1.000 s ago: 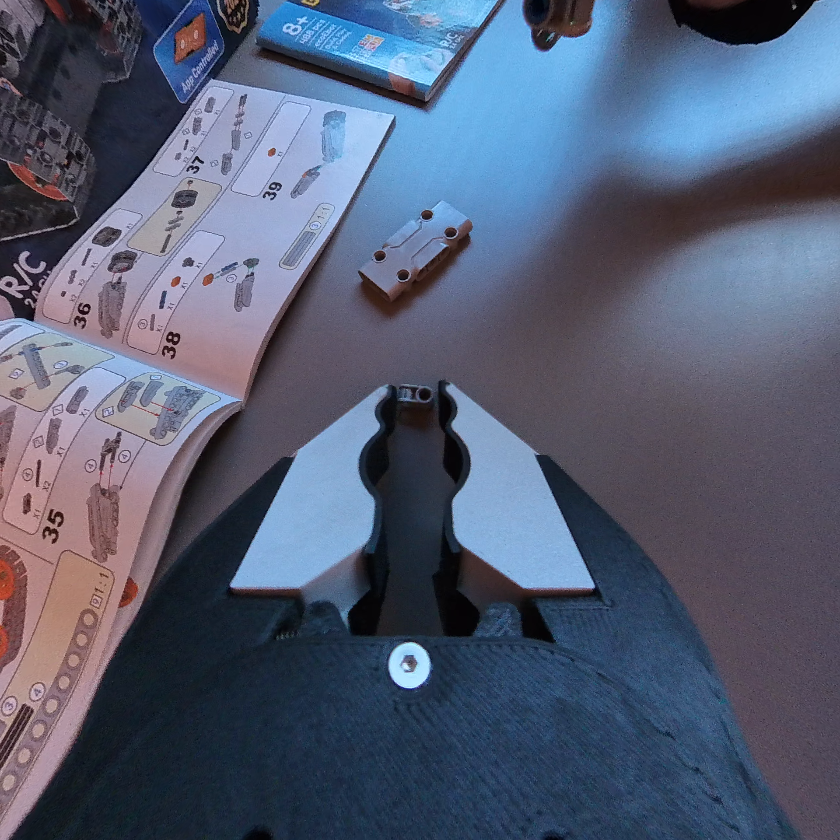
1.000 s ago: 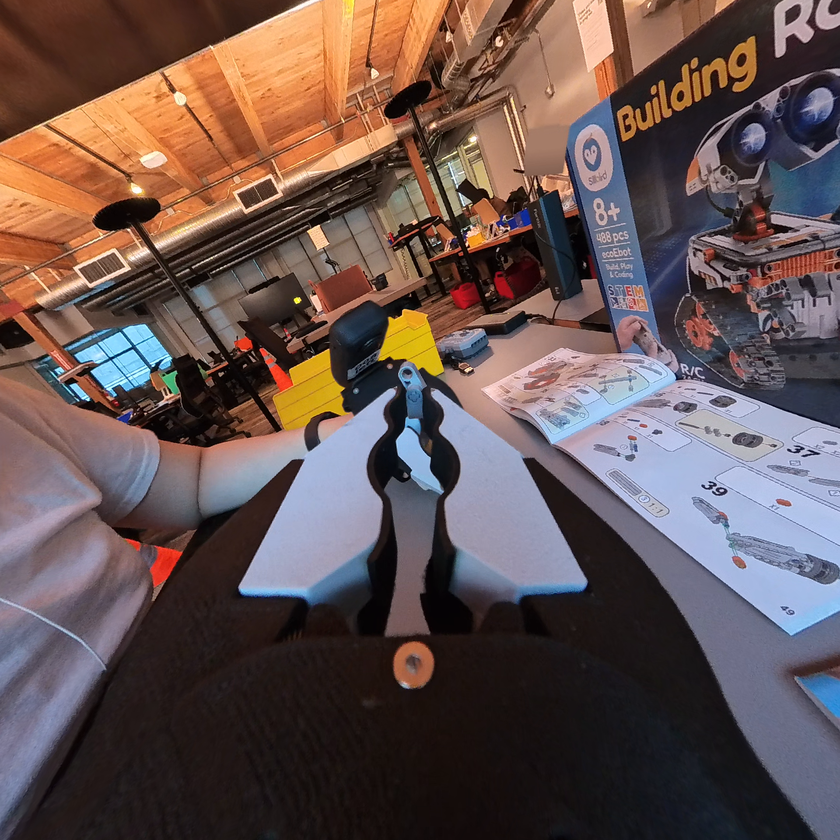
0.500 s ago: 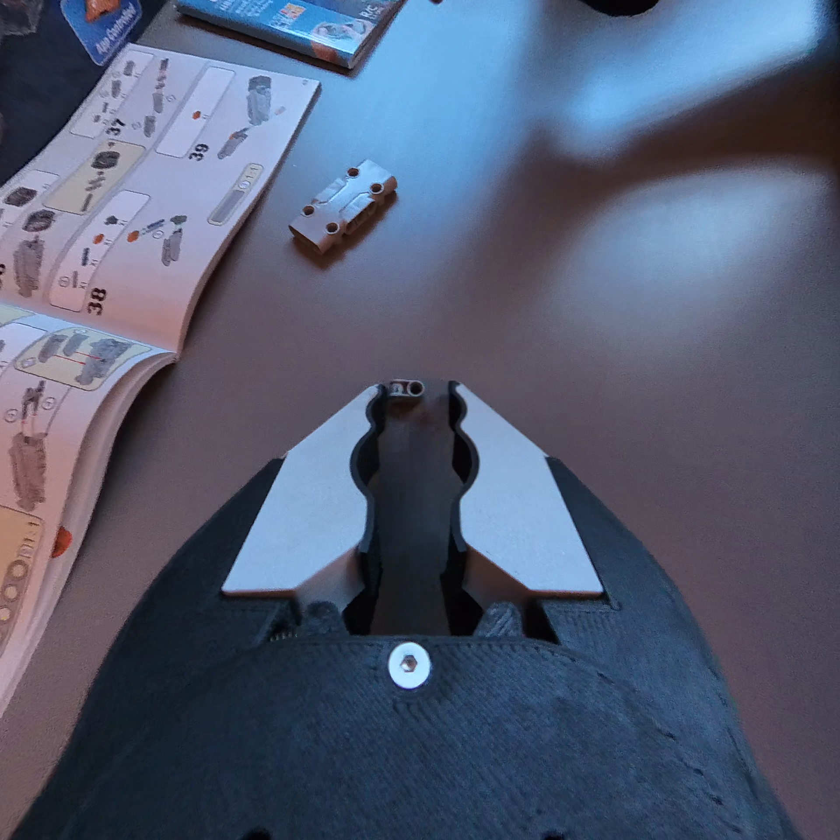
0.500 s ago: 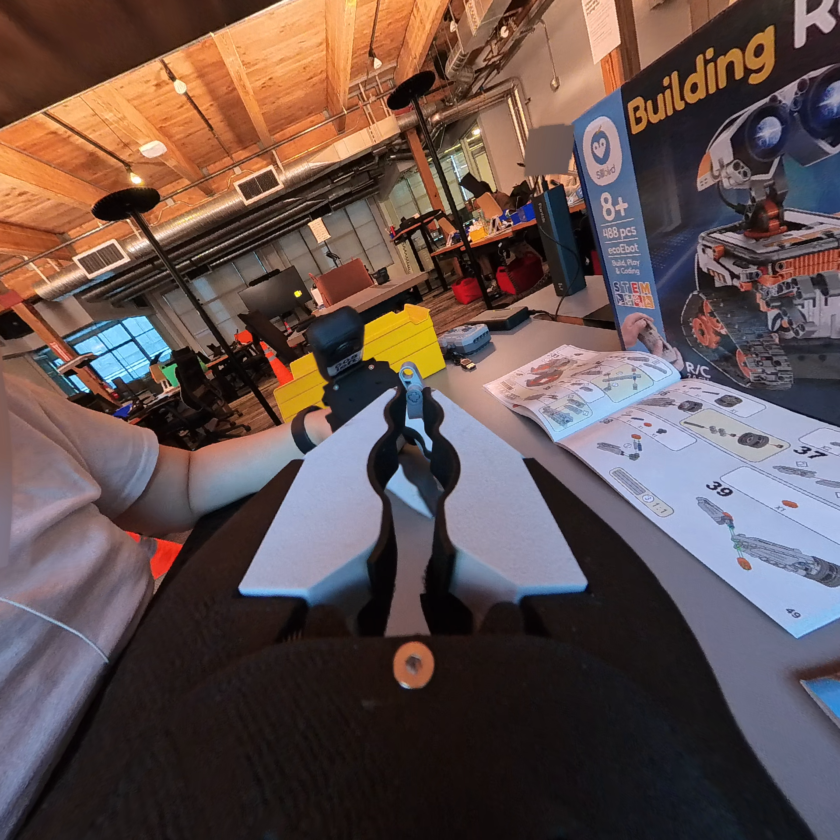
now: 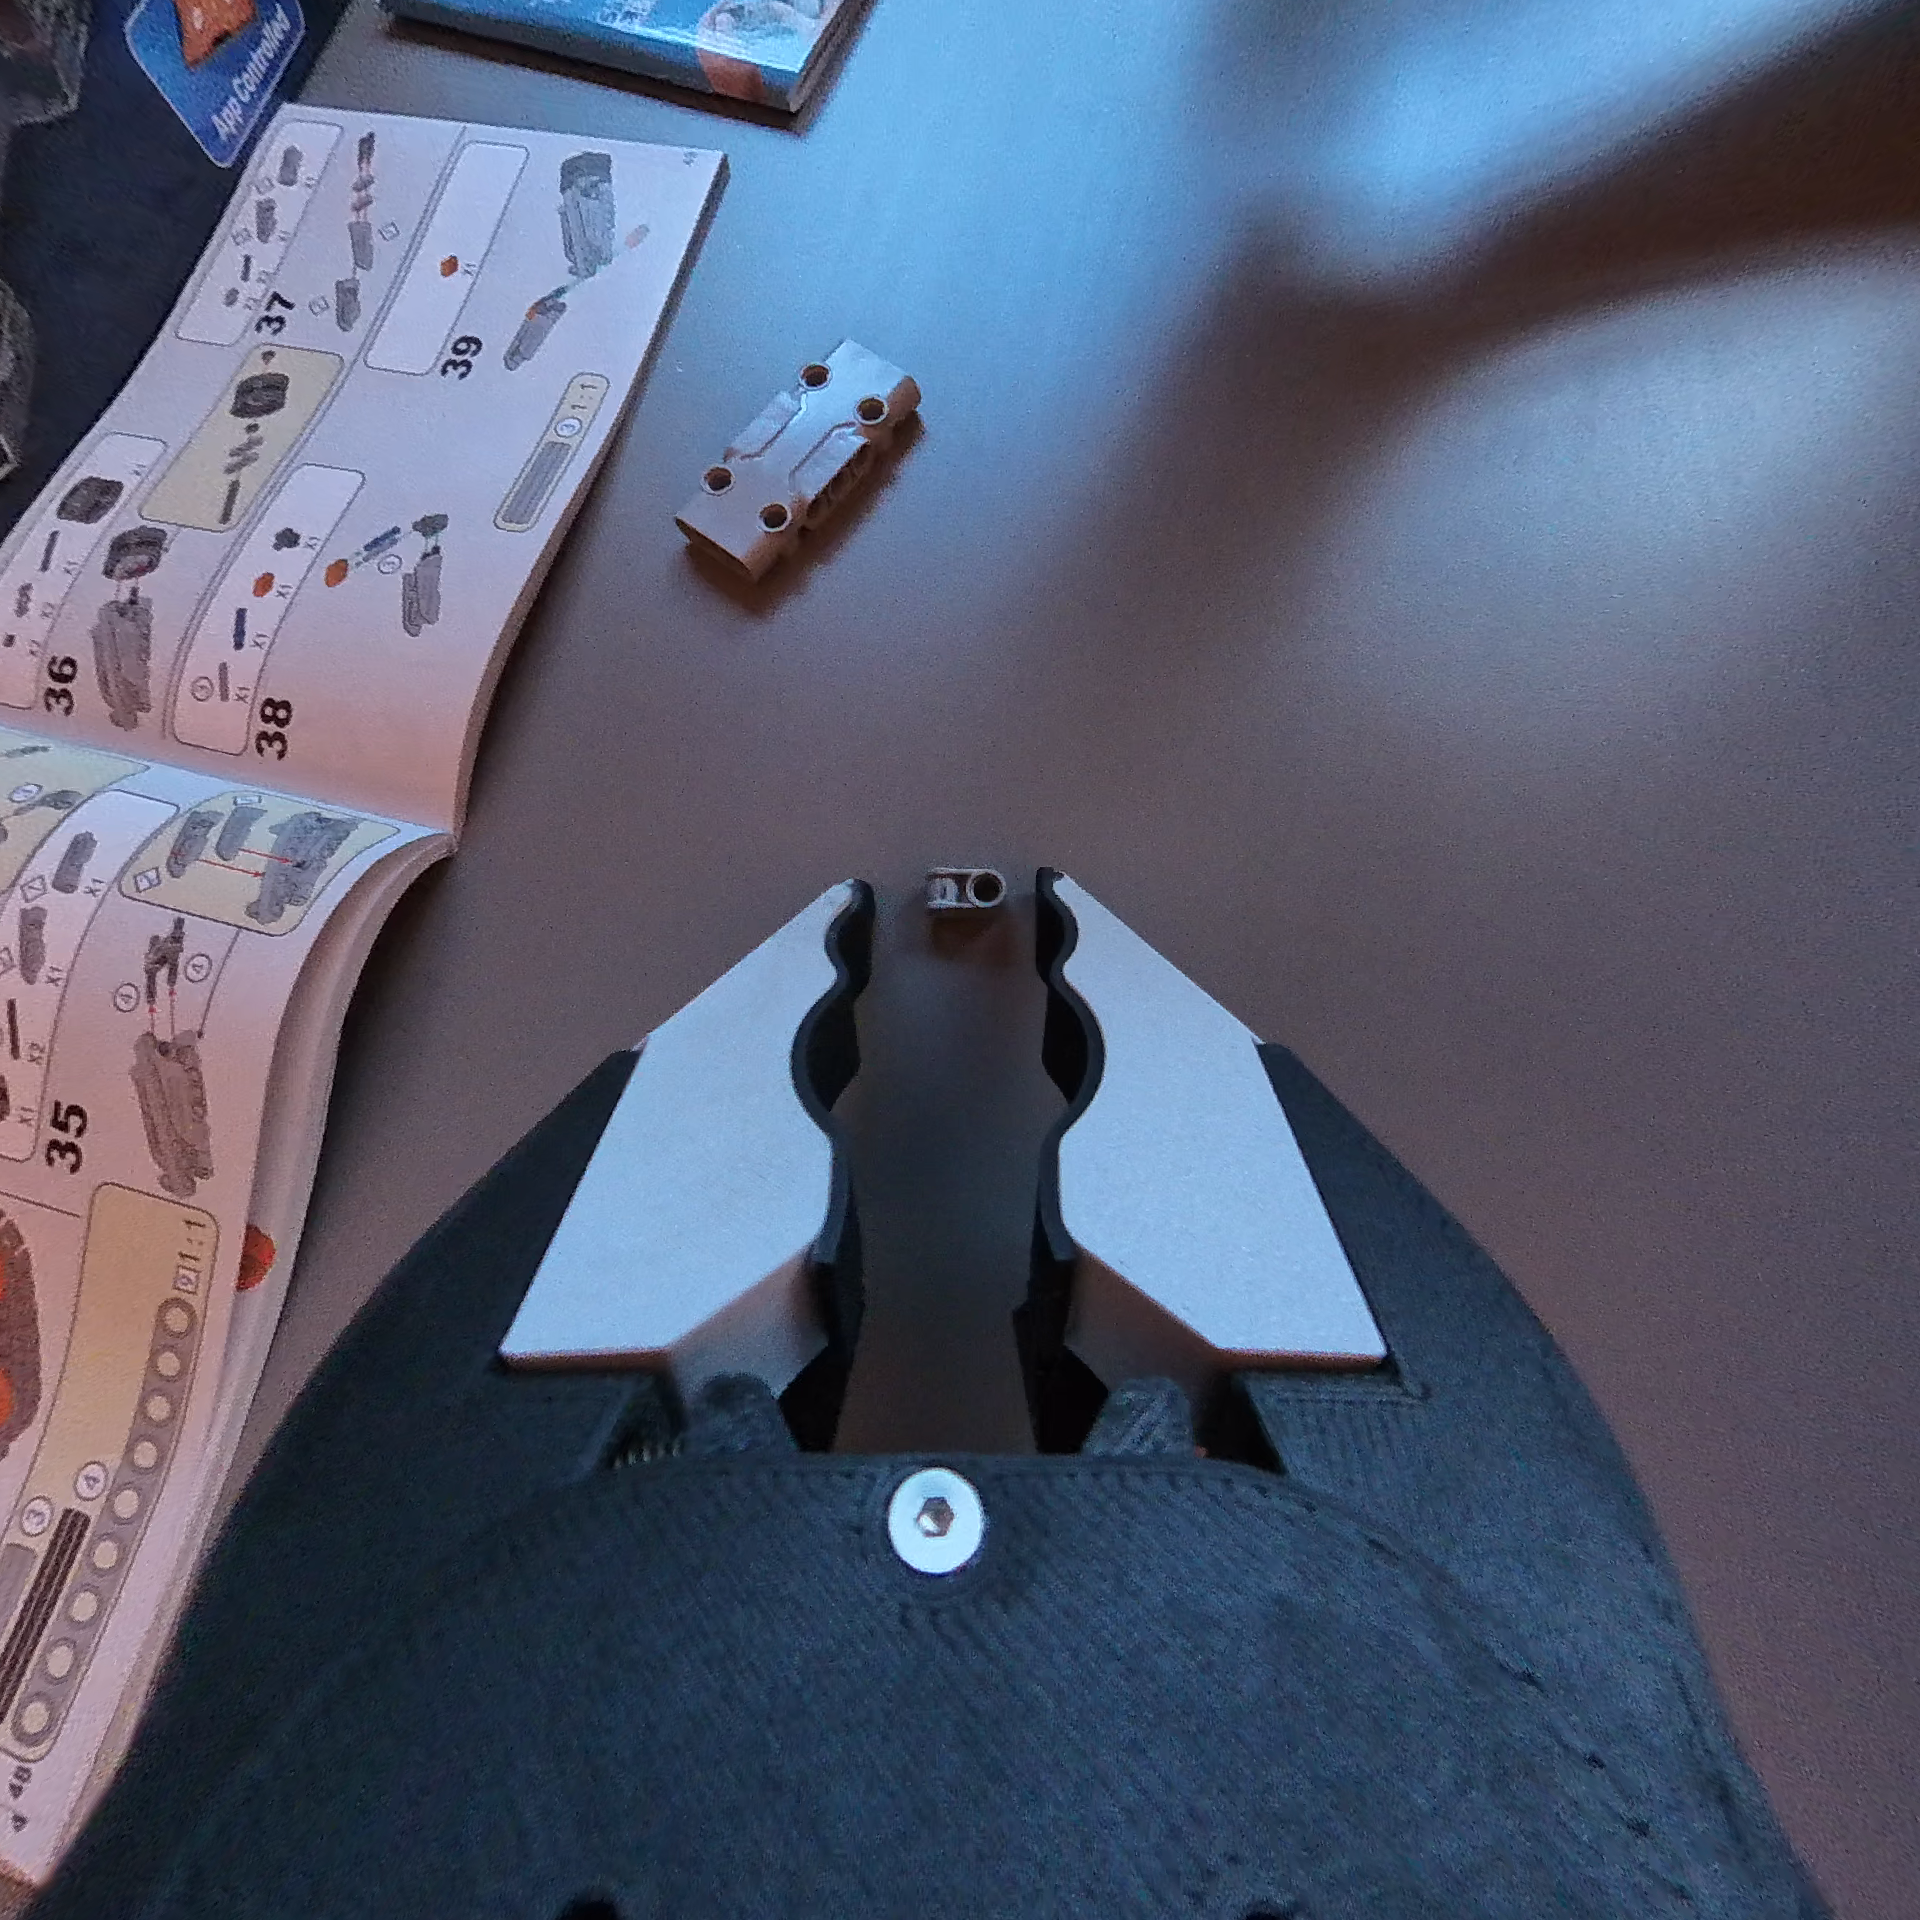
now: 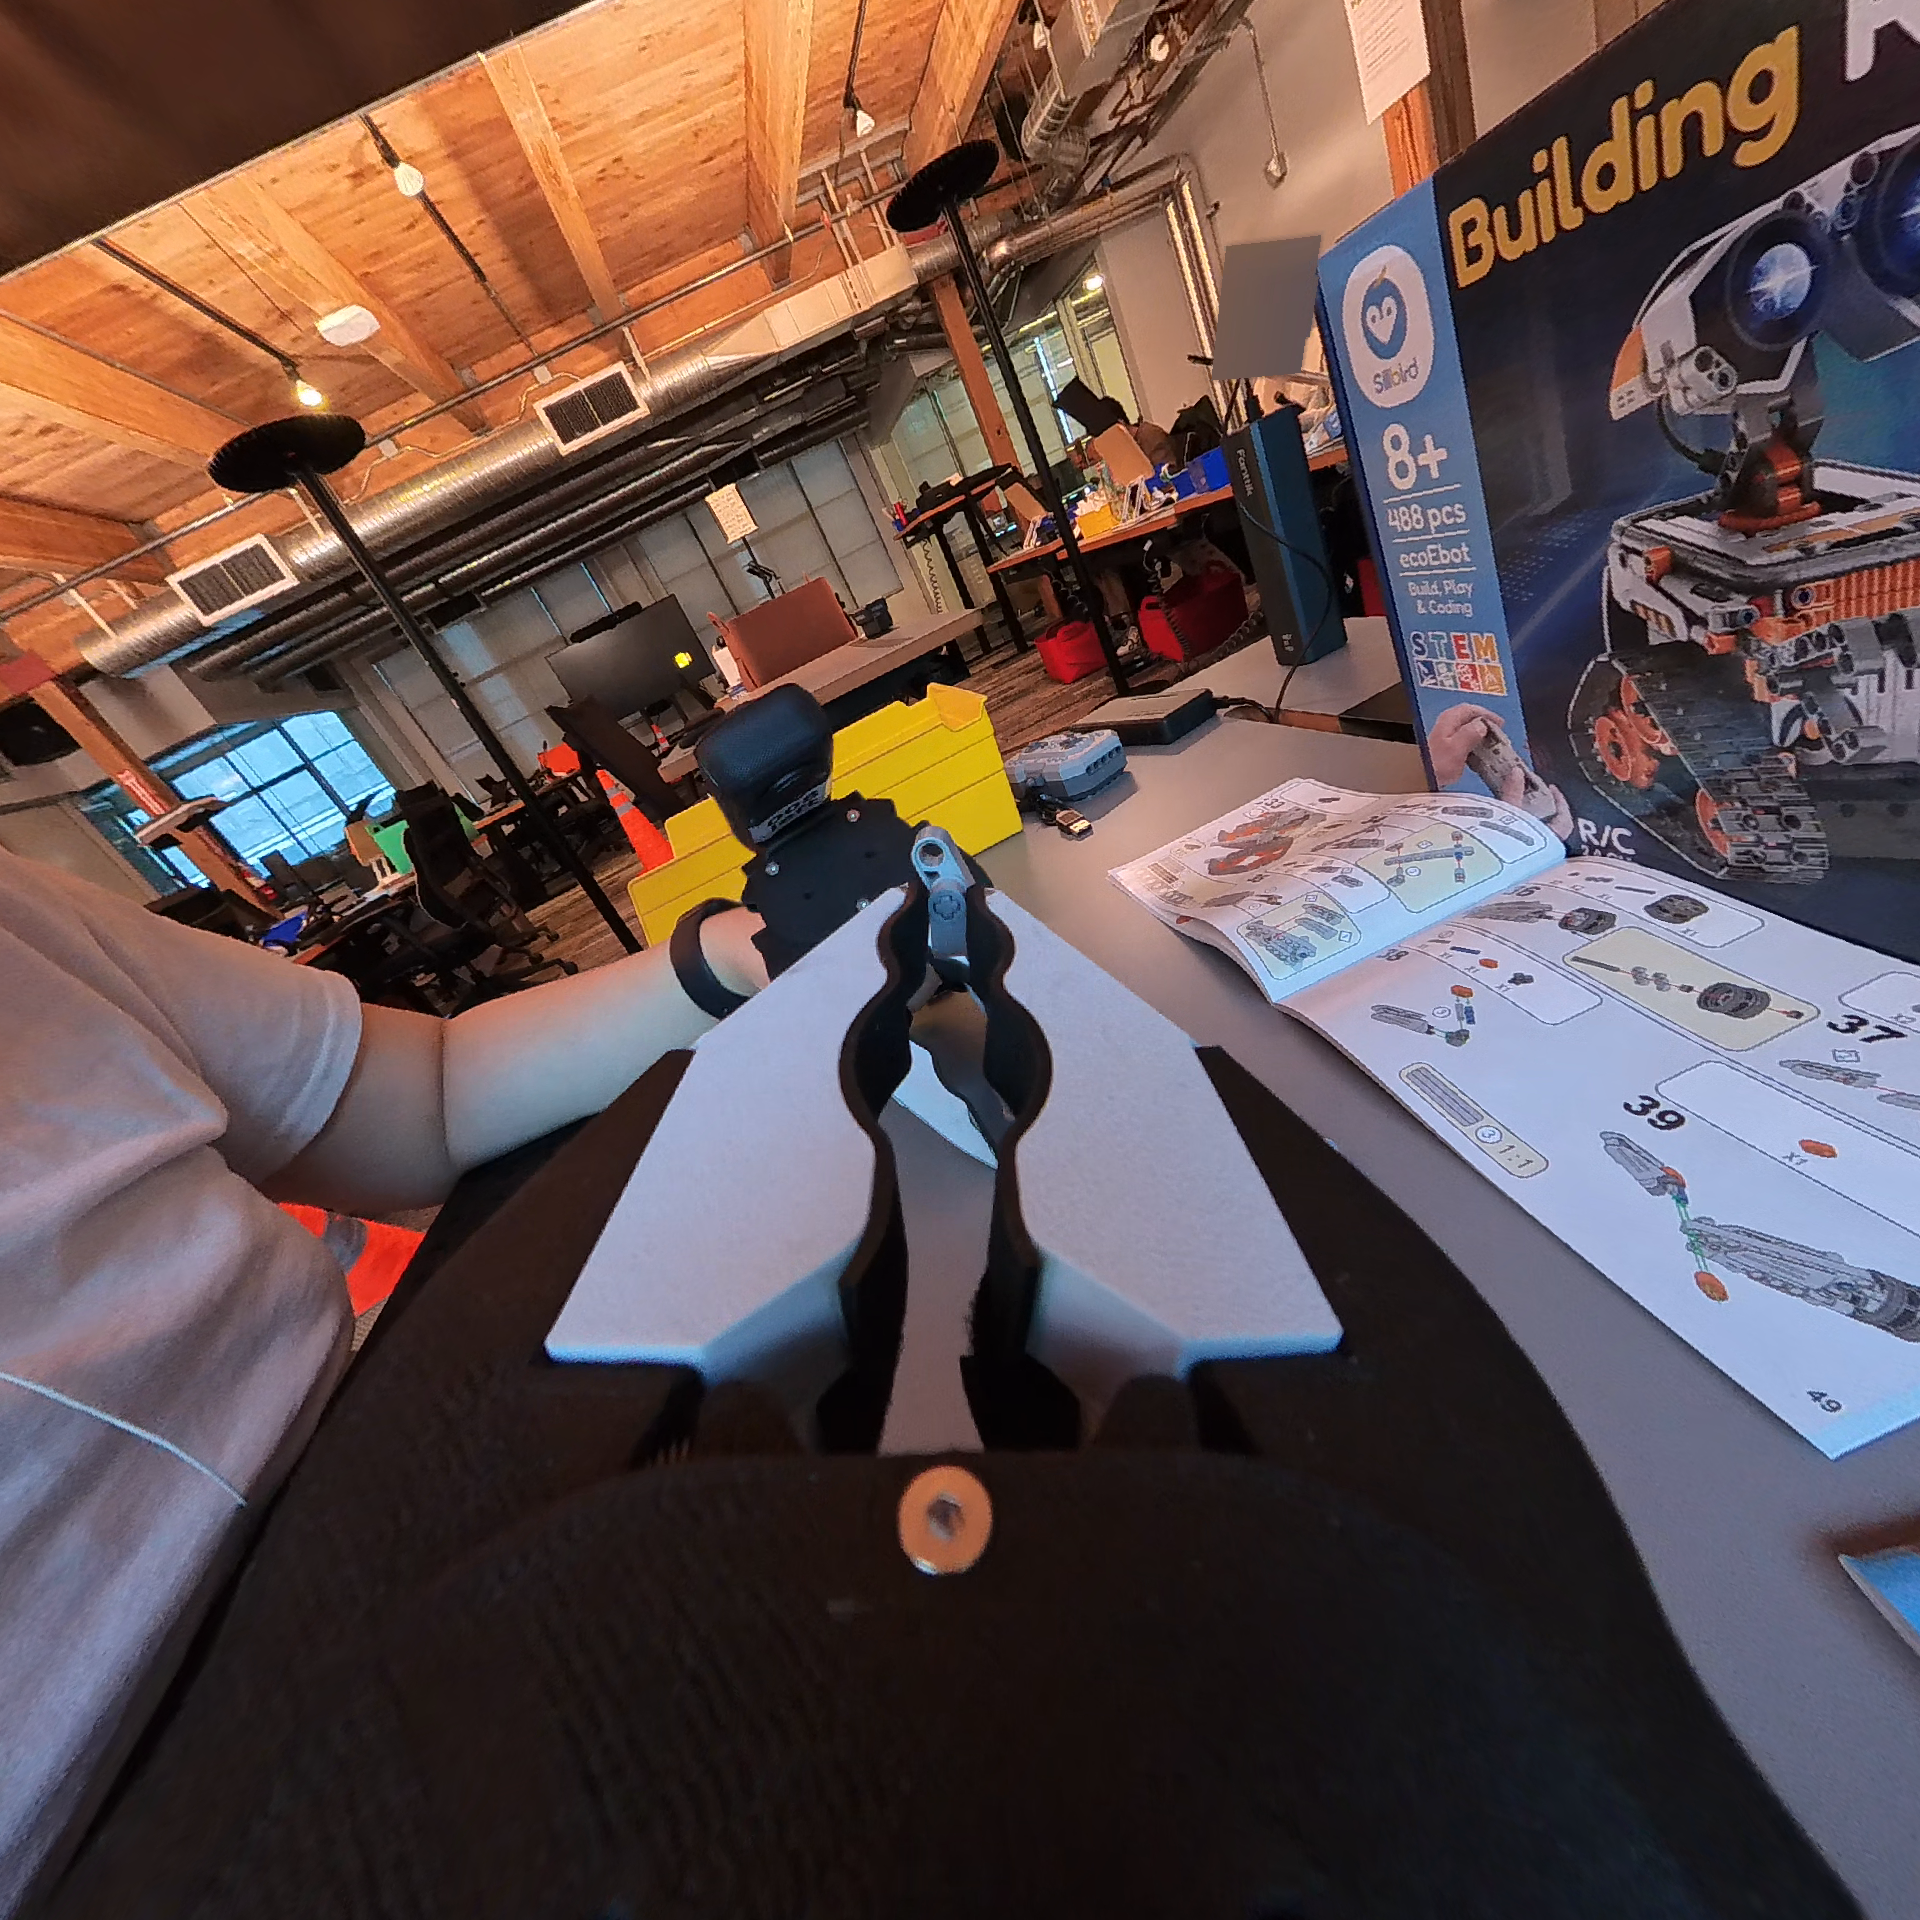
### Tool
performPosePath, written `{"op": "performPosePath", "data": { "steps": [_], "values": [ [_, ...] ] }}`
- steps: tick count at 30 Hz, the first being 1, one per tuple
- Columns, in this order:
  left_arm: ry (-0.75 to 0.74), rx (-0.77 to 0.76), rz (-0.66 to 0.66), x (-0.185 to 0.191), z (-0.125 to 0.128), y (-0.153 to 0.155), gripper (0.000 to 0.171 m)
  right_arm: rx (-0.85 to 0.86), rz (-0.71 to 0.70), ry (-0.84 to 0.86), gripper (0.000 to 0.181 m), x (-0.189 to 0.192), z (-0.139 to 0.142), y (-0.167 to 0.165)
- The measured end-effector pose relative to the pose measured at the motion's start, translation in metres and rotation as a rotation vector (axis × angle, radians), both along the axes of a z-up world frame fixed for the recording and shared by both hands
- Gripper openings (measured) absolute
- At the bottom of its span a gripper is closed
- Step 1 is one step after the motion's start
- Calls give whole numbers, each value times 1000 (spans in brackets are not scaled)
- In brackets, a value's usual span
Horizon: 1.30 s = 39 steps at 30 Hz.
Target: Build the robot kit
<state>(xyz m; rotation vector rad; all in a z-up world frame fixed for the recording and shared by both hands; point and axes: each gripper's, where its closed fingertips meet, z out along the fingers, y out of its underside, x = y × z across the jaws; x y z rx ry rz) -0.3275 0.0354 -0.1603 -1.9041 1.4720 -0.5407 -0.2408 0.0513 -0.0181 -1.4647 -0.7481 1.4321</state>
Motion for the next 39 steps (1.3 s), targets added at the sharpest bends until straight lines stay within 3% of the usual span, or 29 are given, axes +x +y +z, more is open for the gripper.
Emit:
{"op": "performPosePath", "data": {
  "steps": [9, 10, 16, 21, 23, 26, 29, 35, 39],
  "values": [
    [-3, -29, -17, 1, -1, 1, 23, -7, 8, -12, 6, -1, -3, 0],
    [4, -13, -15, 0, -2, 2, 14, -11, 12, -11, 6, -2, -3, 0],
    [71, 211, -26, 2, 10, 6, 13, -162, 98, 96, 6, 0, 2, -2],
    [-149, 613, -45, 28, 114, -10, 13, -298, 222, 185, 5, 0, 13, -13],
    [-169, 790, -54, 32, 151, -19, 13, -330, 277, 188, 5, -3, 20, -22],
    [-129, 978, -100, 38, 183, -33, 13, -298, 316, 186, 5, -7, 42, -35],
    [-30, 1172, -139, 40, 211, -41, 13, -148, 367, 164, 5, -13, 78, -54],
    [96, 1414, -219, 41, 291, -66, 13, 407, 321, 144, 6, -13, 162, -82],
    [170, 1521, -254, 42, 341, -86, 14, 428, 355, 154, 6, -10, 218, -95]
  ]
}}
